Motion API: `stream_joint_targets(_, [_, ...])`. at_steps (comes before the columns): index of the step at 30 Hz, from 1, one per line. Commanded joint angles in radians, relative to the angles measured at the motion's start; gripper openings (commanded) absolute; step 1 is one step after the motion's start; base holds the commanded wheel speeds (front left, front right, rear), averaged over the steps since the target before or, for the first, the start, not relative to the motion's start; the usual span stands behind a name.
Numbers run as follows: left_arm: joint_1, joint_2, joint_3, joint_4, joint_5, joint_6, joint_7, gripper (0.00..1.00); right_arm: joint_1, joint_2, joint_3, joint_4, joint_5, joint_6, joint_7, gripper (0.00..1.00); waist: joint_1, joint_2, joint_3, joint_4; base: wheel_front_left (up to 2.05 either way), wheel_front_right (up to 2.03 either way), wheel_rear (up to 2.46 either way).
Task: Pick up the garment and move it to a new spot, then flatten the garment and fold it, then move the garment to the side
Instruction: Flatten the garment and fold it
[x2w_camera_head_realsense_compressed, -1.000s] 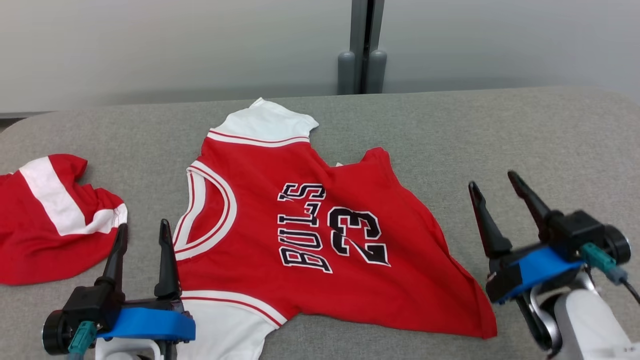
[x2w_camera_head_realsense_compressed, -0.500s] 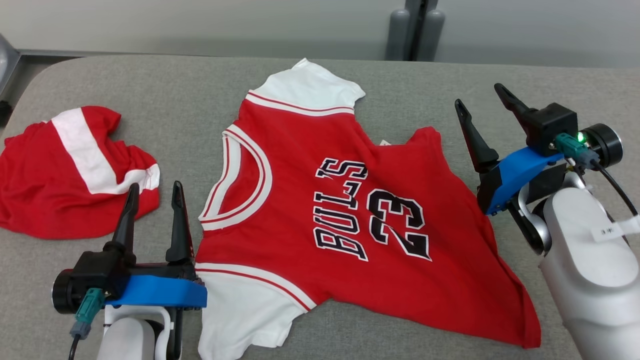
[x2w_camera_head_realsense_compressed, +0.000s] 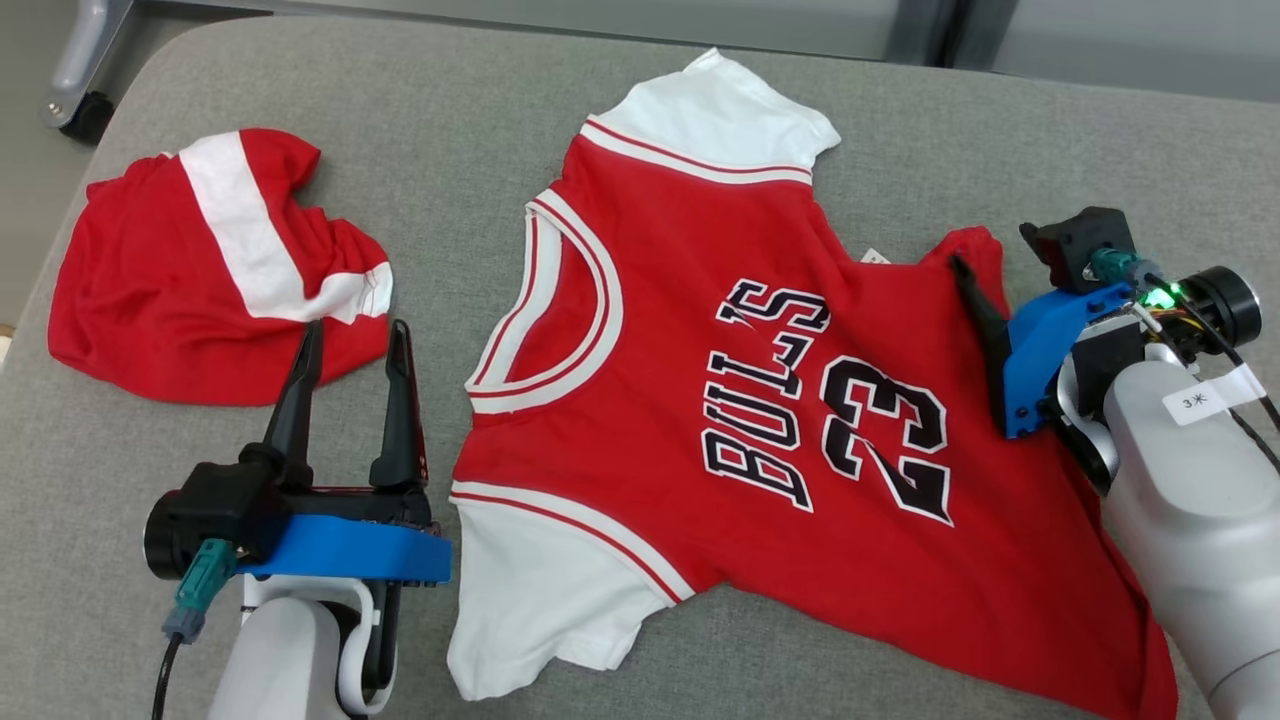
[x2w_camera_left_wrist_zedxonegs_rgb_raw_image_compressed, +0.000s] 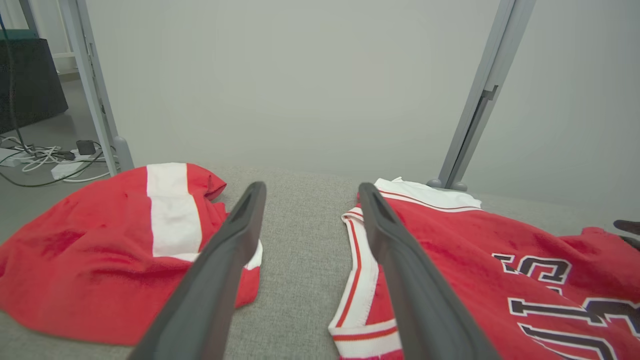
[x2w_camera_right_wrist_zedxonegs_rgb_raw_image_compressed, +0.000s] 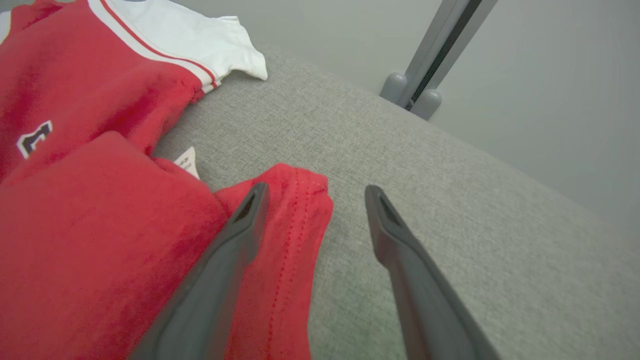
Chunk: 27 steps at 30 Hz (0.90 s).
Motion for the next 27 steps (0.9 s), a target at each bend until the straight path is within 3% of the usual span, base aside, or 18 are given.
stream_joint_targets(1, [-0.022, -0.001, -0.006, -0.003, -0.007, 0.007, -0.005, 1.0, -0.029, -0.004, 0.015, 0.039, 0.011, 0.0, 0.003, 1.0, -0.0001, 0.0, 0.015, 0.015, 0.0, 0.0, 0.0])
stream_joint_targets(9, [-0.038, -0.001, -0.028, 0.003, -0.021, 0.014, -0.005, 1.0, -0.082, 0.021, 0.088, 0.185, 0.064, 0.0, 0.039, 1.0, -0.0001, 0.0, 0.028, 0.035, 0.0, 0.0, 0.0])
stream_joint_targets(10, [-0.041, -0.001, -0.03, 0.003, -0.023, 0.015, -0.005, 1.0, -0.084, 0.027, 0.097, 0.201, 0.08, 0.0, 0.052, 0.79, -0.0001, 0.0, 0.029, 0.036, 0.0, 0.0, 0.0])
stream_joint_targets(11, [-0.043, -0.001, -0.032, 0.004, -0.024, 0.016, -0.005, 1.0, -0.087, 0.031, 0.106, 0.215, 0.096, 0.0, 0.065, 0.38, -0.0001, 0.0, 0.029, 0.037, 0.0, 0.0, 0.0])
stream_joint_targets(12, [-0.045, -0.001, -0.034, 0.005, -0.025, 0.017, -0.005, 1.0, -0.091, 0.031, 0.118, 0.223, 0.105, 0.0, 0.07, 0.05, -0.0001, 0.0, 0.029, 0.037, 0.0, 0.0, 0.0])
stream_joint_targets(13, [-0.046, -0.001, -0.036, 0.006, -0.026, 0.018, -0.005, 1.0, -0.098, 0.027, 0.127, 0.226, 0.118, 0.0, 0.065, 0.0, -0.0001, 0.0, 0.028, 0.037, 0.0, 0.0, 0.0])
stream_joint_targets(27, [0.044, -0.001, 0.032, 0.011, 0.019, 0.013, -0.004, 1.0, -0.138, -0.021, 0.122, 0.177, 0.259, 0.0, -0.177, 0.0, -0.0001, 0.0, -0.103, -0.077, 0.0, 0.0, 0.0])
